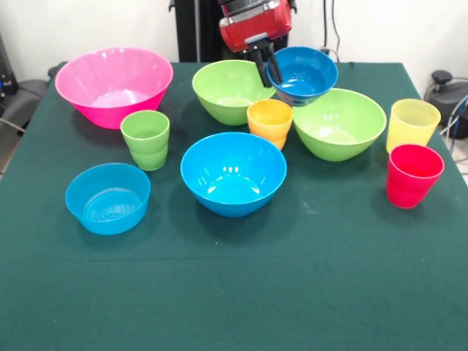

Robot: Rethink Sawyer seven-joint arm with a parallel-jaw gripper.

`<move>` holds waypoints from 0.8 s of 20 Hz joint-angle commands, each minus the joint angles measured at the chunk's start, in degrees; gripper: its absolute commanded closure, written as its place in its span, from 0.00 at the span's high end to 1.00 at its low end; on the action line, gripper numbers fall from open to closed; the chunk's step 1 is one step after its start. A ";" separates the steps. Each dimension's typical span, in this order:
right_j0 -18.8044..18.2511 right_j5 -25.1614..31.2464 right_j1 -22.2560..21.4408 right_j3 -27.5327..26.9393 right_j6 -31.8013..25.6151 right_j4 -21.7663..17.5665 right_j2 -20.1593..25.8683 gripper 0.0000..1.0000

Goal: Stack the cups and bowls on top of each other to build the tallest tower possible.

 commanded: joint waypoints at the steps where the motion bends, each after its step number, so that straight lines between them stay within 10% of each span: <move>1: -2.94 5.95 1.36 -5.65 -6.46 -4.16 4.83 0.00; 16: -8.88 12.93 5.35 -9.27 -12.27 -5.56 10.88 0.00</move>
